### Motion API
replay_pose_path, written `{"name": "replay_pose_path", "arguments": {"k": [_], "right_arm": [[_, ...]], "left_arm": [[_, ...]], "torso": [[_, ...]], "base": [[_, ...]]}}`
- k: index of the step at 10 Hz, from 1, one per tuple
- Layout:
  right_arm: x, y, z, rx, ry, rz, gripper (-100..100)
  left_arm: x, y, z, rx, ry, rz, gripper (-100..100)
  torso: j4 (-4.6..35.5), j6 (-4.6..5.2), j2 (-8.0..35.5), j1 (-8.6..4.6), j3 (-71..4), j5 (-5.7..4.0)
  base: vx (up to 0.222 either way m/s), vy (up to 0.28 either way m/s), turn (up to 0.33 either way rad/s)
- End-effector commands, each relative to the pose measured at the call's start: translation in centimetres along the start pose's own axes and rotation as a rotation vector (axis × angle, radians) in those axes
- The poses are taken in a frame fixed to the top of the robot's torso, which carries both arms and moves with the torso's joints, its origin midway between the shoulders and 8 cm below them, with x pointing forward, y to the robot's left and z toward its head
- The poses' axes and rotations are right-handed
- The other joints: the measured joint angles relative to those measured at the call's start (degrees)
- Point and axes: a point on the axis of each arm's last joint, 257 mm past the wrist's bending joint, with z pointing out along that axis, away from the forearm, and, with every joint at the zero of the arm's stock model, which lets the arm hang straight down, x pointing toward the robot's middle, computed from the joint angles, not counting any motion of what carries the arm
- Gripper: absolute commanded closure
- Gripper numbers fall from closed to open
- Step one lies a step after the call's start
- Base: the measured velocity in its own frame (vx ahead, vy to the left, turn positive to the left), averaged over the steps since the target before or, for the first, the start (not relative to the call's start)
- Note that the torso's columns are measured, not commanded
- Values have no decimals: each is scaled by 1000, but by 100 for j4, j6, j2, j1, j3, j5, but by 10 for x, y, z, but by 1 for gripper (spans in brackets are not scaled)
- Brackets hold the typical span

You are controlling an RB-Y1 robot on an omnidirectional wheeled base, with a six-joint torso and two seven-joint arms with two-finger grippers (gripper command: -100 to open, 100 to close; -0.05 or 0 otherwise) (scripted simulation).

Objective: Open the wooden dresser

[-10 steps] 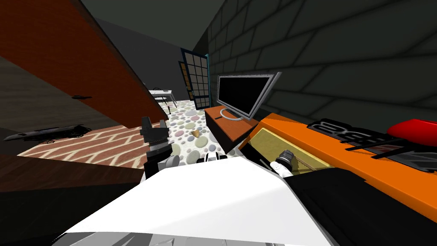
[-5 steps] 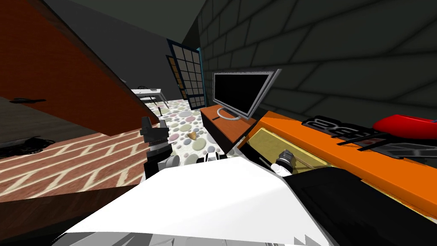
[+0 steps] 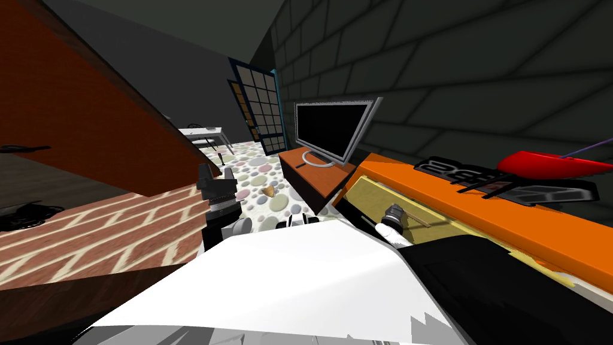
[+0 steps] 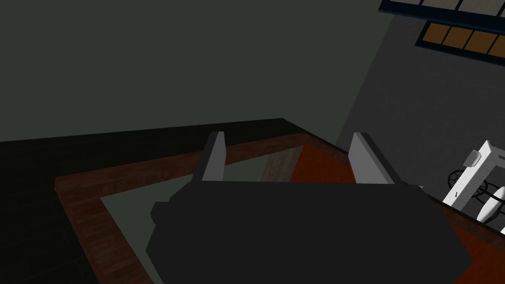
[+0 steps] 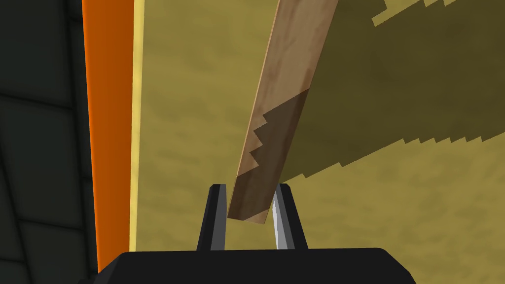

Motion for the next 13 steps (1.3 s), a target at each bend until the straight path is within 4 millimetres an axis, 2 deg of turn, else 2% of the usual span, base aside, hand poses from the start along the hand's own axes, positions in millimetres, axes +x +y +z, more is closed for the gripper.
{"name": "replay_pose_path", "arguments": {"k": [1, 9, 10, 11, 13], "right_arm": [[-20, -5, 2, 9, -20, 9, 100], [-67, -10, -3, -3, -83, 1, 100], [-67, -7, -4, -9, -85, -1, 100], [-77, -9, -6, -11, -98, -7, 100], [-74, -12, -5, -10, -91, -4, 100]], "left_arm": [[0, 0, 0, 0, 0, 0, 0], [0, 0, 0, 0, 0, 0, 0], [0, 0, 0, 0, 0, 0, 0], [0, 0, 0, 0, 0, 0, 0], [0, 0, 0, 0, 0, 0, 0]], "torso": [[-2, -3, 0, 1, 2, -5], [-3, -6, 0, -4, 2, -11], [-5, 0, 1, -9, 3, -14], [-5, 0, 0, -15, 3, -15], [-5, 2, 1, -15, 4, -16]], "base": [[-28, 17, -79], [-27, 15, -63], [-24, 15, -37], [-35, 14, -92], [-20, 10, -20]]}}
